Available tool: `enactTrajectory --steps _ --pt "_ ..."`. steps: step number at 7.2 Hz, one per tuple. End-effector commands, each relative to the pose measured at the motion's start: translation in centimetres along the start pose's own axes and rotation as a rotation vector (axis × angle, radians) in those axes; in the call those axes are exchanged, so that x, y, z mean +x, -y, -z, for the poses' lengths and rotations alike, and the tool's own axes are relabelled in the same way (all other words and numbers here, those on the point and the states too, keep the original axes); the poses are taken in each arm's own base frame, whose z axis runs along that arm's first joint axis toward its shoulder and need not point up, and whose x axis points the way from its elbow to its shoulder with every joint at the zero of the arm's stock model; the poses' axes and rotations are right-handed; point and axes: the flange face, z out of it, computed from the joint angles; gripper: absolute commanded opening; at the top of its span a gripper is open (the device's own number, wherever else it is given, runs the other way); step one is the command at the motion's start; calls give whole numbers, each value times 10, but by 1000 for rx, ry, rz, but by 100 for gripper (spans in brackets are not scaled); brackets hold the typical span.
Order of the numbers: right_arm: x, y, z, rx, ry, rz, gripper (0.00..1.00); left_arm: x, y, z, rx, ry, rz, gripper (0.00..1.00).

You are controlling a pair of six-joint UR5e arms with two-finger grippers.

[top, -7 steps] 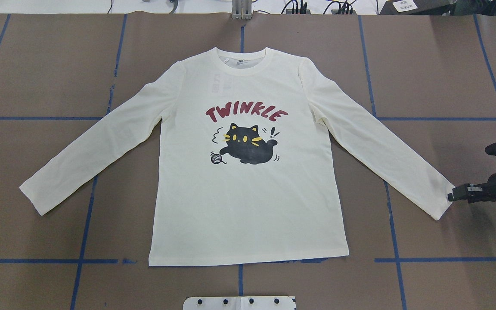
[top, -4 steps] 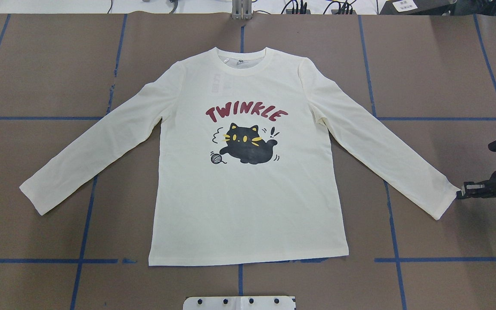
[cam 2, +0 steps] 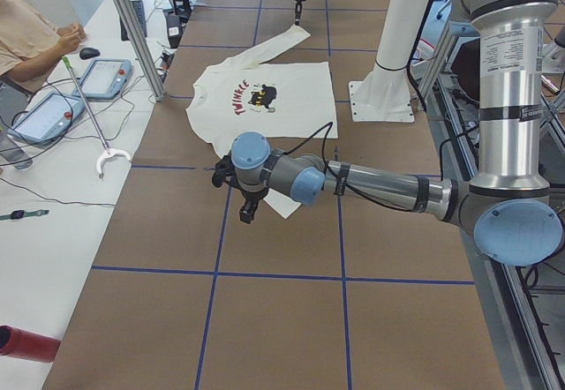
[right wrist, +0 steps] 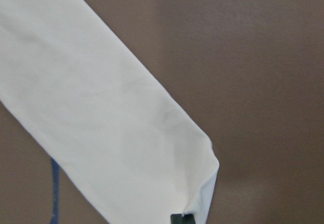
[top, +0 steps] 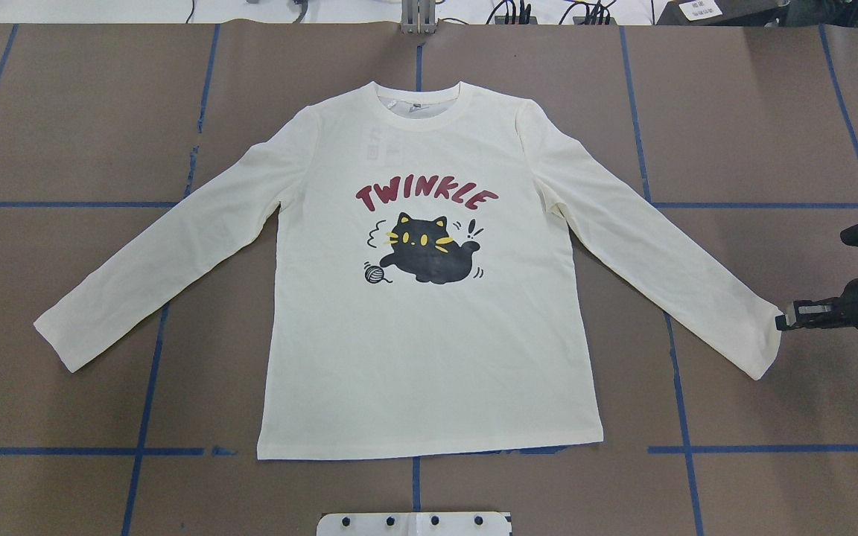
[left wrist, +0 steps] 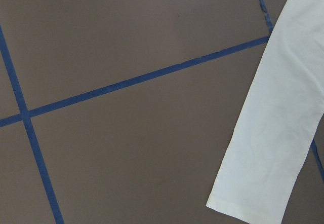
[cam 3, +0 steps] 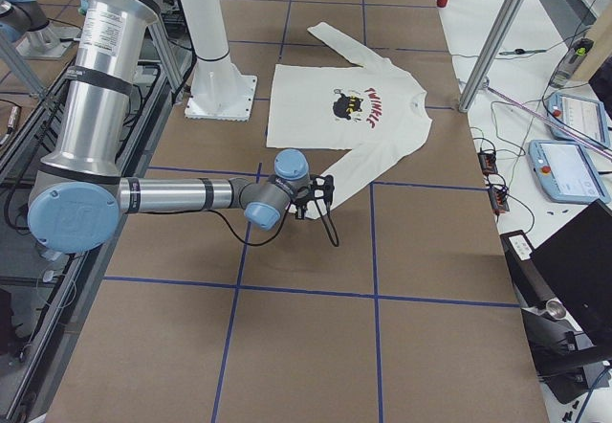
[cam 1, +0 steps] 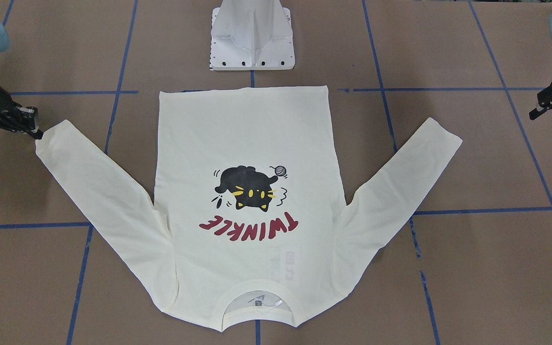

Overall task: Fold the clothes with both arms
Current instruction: 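Grasp the sleeve cuff with the right gripper and fold it across the shirt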

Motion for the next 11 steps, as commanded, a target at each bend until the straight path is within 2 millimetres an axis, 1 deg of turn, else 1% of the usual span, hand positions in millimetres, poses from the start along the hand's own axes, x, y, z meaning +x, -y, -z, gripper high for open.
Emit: enactTrajectory --steps 1,2,3,4,5,6,7,8,9,10,11 --pt "-94 46 8 19 92 -73 0 0 0 0 1 3 0 100" --pt "-146 76 9 26 108 -106 0 0 0 0 0 1 0 100" --pt "-221 111 15 27 121 -192 0 1 0 1 1 -2 0 100" --pt "-327 147 17 17 124 -284 0 0 0 0 0 -2 0 100" --pt "-427 175 -13 66 110 -339 0 2 1 1 3 -2 -4 100" --pt "-524 193 -49 127 103 -352 0 2 1 1 2 -2 -2 100" --pt "-567 201 -76 116 133 -334 0 3 4 1 4 3 -4 100" --pt "-589 196 -100 113 180 -292 0 3 6 0 3 5 -5 100" --pt "-647 182 -121 136 179 -274 0 5 9 1 7 5 -10 100" --pt "-693 164 -130 156 177 -258 0 6 23 0 12 6 -15 100" --pt "-712 130 -154 201 160 -239 42 12 50 -11 6 -4 85 100"
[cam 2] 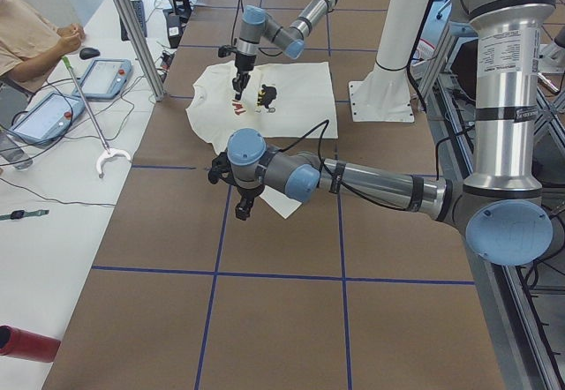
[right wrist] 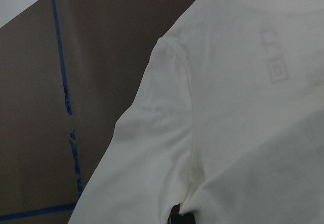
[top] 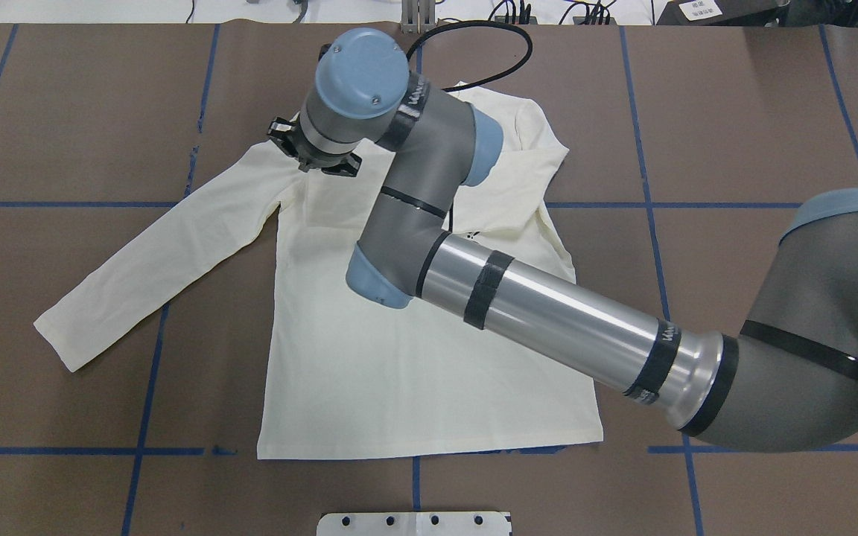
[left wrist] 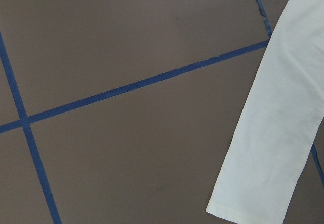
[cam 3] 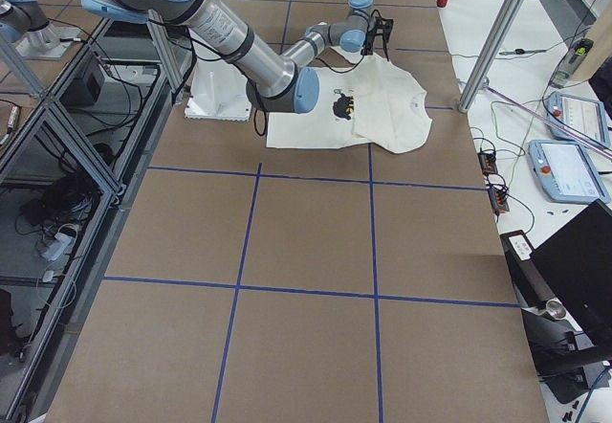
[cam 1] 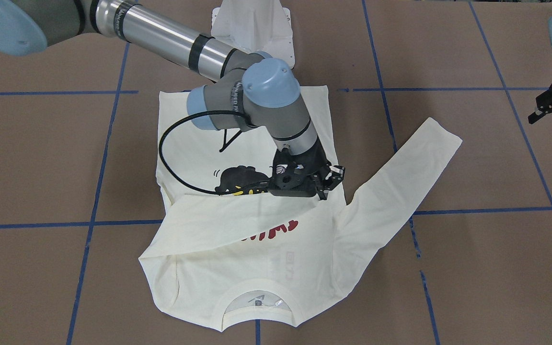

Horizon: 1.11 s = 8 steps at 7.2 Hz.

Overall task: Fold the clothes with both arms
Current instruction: 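Grasp the sleeve cuff with the right gripper and fold it across the shirt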

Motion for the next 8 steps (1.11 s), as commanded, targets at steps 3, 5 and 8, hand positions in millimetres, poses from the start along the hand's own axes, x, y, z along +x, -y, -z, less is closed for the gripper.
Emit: enactTrajectory --steps 3,5,8 --pt "-29 -74 -27 106 8 42 100 91 36 -115 4 34 312 99" --pt "32 -7 12 52 35 -15 100 63 -15 -161 -2 39 345 92" --pt "186 95 94 -46 20 -80 100 57 -40 -171 -30 -30 391 78"
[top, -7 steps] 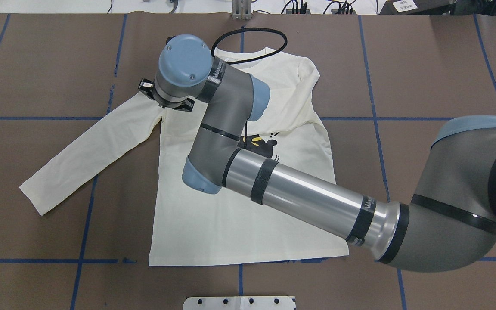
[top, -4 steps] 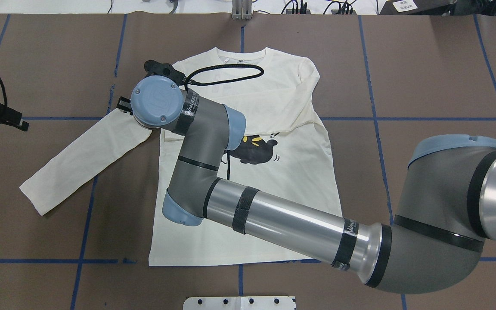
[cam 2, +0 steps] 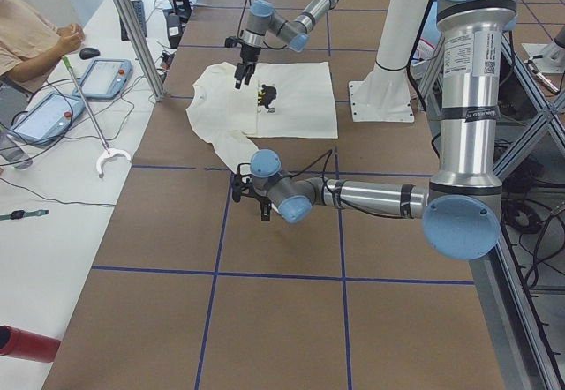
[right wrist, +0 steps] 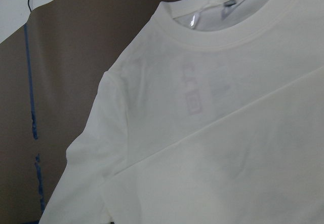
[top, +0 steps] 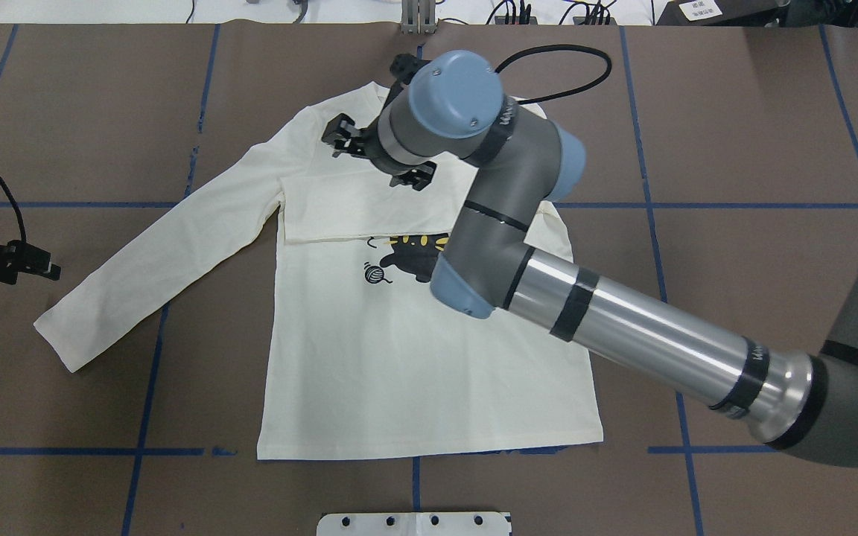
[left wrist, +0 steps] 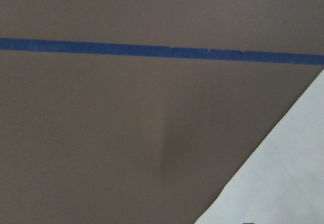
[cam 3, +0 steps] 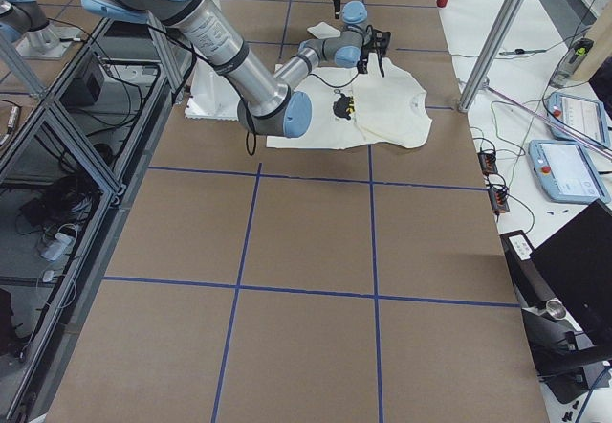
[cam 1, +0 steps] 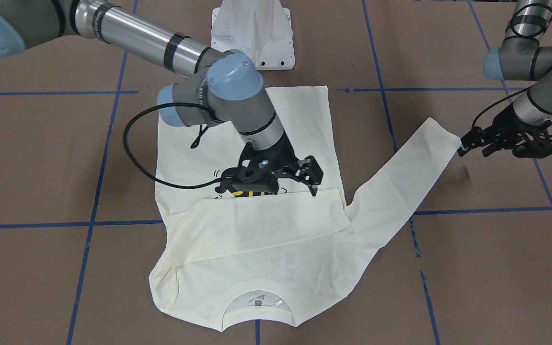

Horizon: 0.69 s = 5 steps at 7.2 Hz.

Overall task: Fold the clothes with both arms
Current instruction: 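Grasp the sleeve cuff with the right gripper and fold it across the shirt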

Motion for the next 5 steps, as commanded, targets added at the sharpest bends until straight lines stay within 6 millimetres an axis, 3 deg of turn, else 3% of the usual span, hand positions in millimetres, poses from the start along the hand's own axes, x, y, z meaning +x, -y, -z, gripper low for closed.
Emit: enactTrajectory --steps 1,2,3,5 --pt "117 60 81 -60 -8 -33 100 3 -12 -12 -35 -13 20 78" --pt "158 59 114 -46 -2 6 100 4 -17 -20 -53 -8 11 77" --pt "170 60 117 -42 -14 2 100 -2 -22 -29 -69 5 17 74" --pt "170 52 108 -37 -22 7 100 -5 -29 -32 -83 12 22 70"
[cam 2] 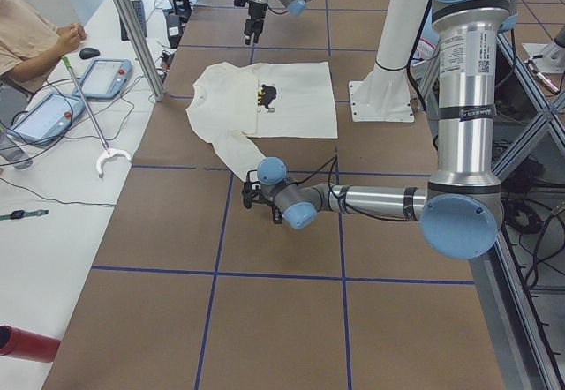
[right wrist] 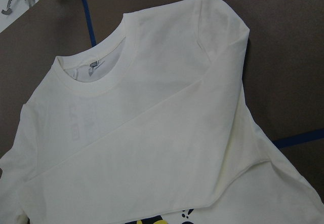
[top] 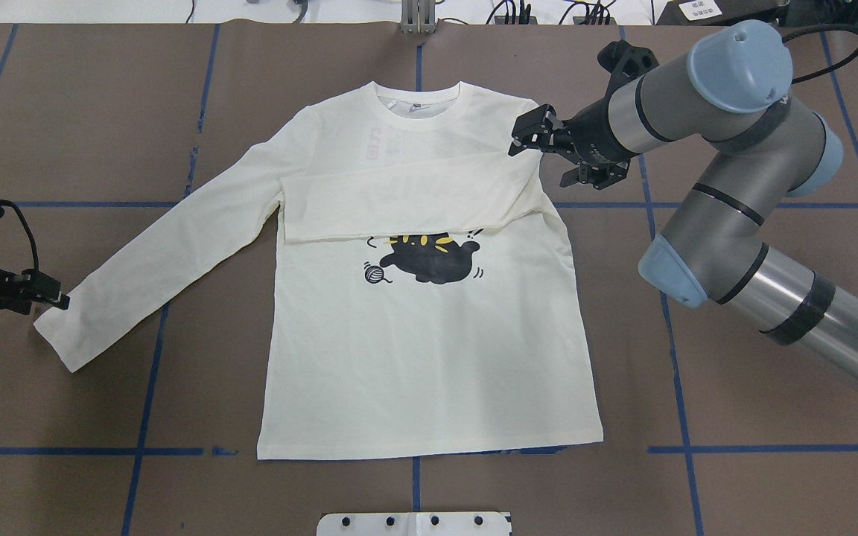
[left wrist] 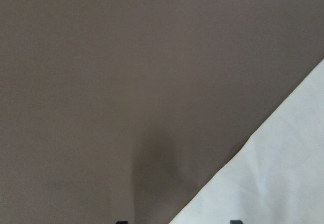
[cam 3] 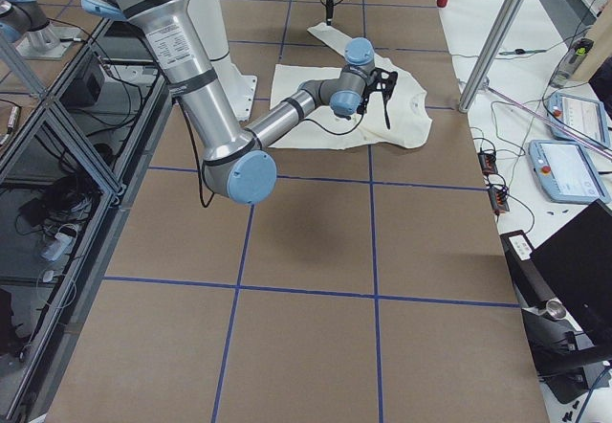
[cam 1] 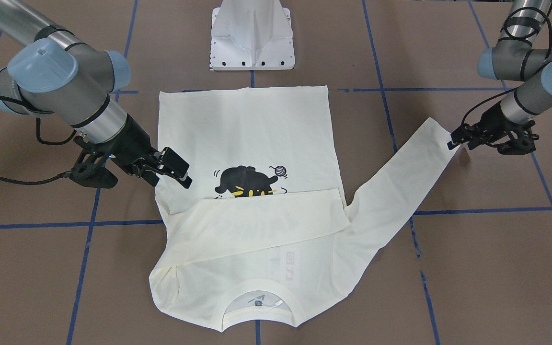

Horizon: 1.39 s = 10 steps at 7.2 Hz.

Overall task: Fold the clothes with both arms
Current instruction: 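Release the sleeve and raise the right gripper while the left gripper grasps the other cuff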

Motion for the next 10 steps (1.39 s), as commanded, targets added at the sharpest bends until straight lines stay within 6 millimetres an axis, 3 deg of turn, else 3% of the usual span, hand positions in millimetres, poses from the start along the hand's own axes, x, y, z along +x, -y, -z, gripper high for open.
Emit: enactTrajectory --steps 1,5,6,8,9,10 --pt "3 -7 -4 6 -6 7 100 -2 -8 -4 -15 5 -1 68" --pt "0 -7 1 3 5 10 100 -5 -19 -8 -33 13 -3 38" --pt "0 -7 5 3 9 11 100 1 -21 -4 -31 5 -7 0" --pt "2 -7 7 4 10 11 100 27 -26 7 -32 -35 -17 0" --pt "6 -7 10 5 9 9 100 54 -29 26 -12 -75 -18 0" --pt "25 -8 21 6 3 2 100 101 -32 48 -42 -165 -21 0"
